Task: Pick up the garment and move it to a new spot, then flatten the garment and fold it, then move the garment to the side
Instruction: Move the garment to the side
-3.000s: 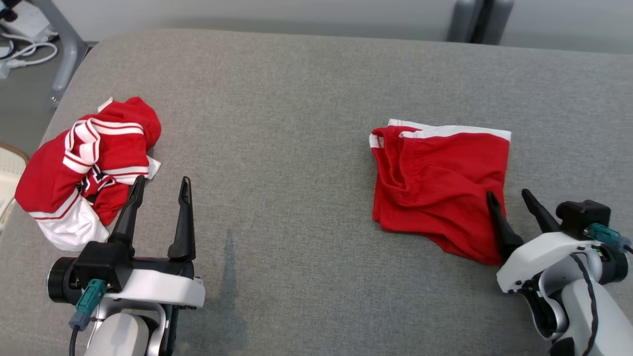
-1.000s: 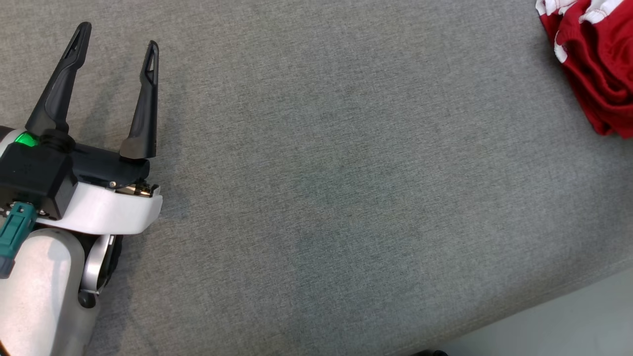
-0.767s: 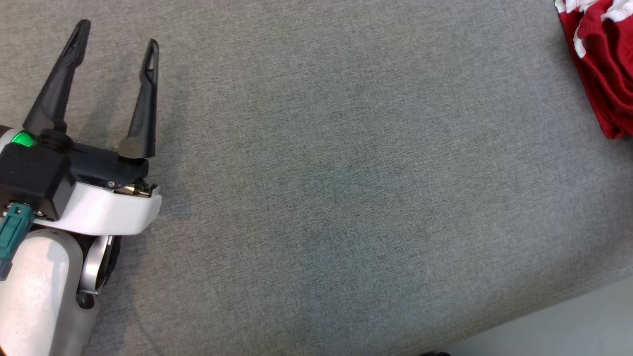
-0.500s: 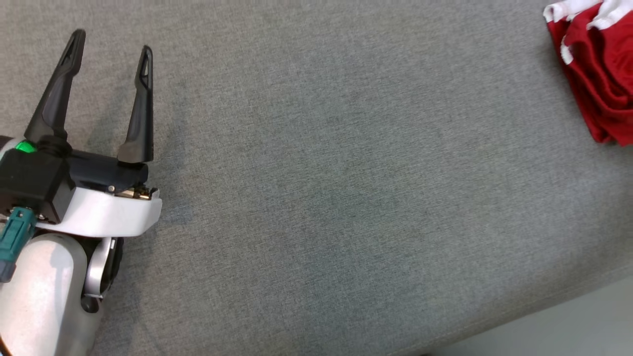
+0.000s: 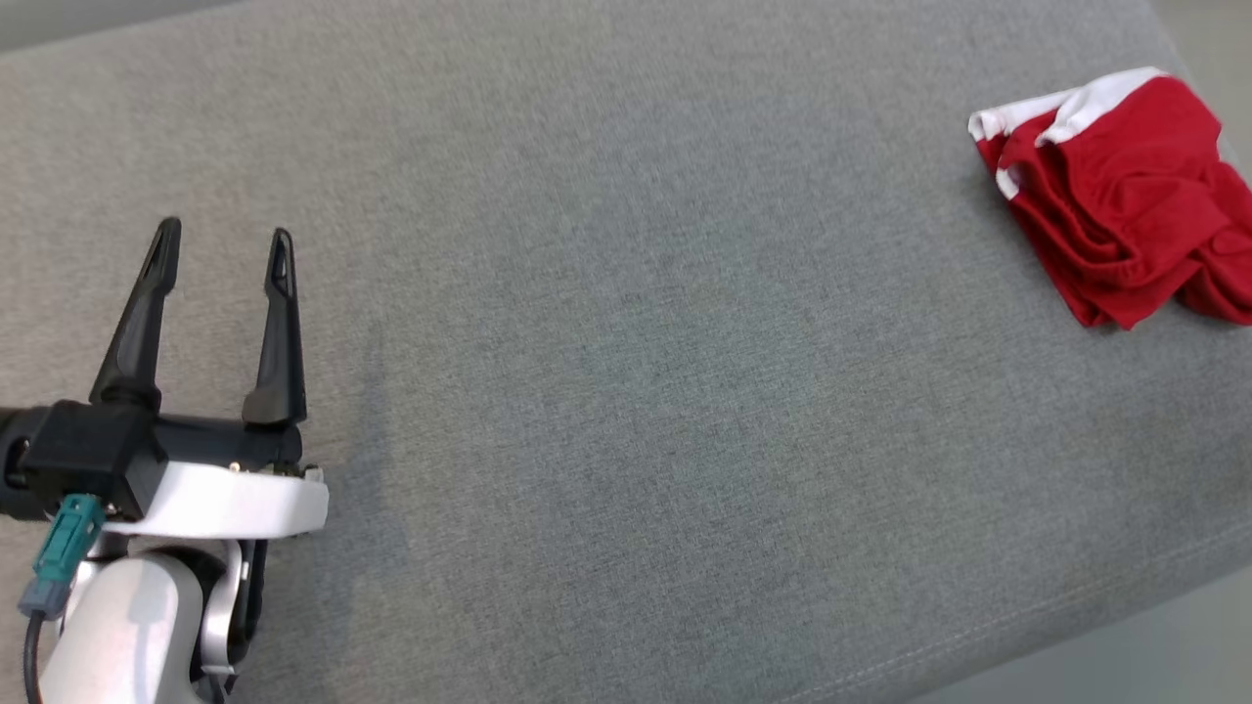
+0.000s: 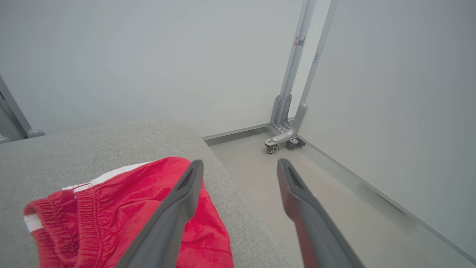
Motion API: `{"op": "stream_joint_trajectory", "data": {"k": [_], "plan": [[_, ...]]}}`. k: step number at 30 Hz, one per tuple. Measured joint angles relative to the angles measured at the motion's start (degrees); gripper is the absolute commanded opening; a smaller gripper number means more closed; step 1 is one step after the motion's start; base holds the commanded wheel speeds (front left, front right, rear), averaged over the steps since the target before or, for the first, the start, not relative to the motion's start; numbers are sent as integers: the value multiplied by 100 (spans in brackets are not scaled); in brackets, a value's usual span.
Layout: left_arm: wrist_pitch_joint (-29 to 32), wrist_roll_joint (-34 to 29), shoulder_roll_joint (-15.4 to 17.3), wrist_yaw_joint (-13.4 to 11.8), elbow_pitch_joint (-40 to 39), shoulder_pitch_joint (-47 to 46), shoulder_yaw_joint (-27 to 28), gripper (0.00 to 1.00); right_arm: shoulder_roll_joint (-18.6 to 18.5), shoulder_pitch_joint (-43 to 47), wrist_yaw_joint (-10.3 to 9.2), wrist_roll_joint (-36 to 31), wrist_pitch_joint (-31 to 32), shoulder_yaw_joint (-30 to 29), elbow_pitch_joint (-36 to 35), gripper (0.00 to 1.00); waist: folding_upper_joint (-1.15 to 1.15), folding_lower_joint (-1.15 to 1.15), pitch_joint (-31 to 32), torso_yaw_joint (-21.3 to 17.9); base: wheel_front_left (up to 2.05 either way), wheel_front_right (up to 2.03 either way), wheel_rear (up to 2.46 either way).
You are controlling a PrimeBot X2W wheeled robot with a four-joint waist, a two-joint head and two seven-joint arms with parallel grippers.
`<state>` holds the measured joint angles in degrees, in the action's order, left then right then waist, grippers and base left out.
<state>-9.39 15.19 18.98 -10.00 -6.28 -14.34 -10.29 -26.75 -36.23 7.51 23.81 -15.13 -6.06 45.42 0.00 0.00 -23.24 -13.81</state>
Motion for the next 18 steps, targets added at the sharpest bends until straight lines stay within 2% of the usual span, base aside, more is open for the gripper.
{"op": "stream_joint_trajectory", "data": {"k": [5,13,18], "plan": [[-71,102,-94,-66,105,287,-7,100,579,641,0,-433,0,-211,-1058,100,0,0,436,137,0,0,0],[-132,199,-201,-118,227,586,-64,100,1376,1332,0,-957,321,121,-2586,100,0,0,919,598,0,0,0],[-172,256,-219,-167,339,820,-54,100,1684,1747,0,-1132,624,315,-3323,100,0,0,1194,886,0,0,0]]}}
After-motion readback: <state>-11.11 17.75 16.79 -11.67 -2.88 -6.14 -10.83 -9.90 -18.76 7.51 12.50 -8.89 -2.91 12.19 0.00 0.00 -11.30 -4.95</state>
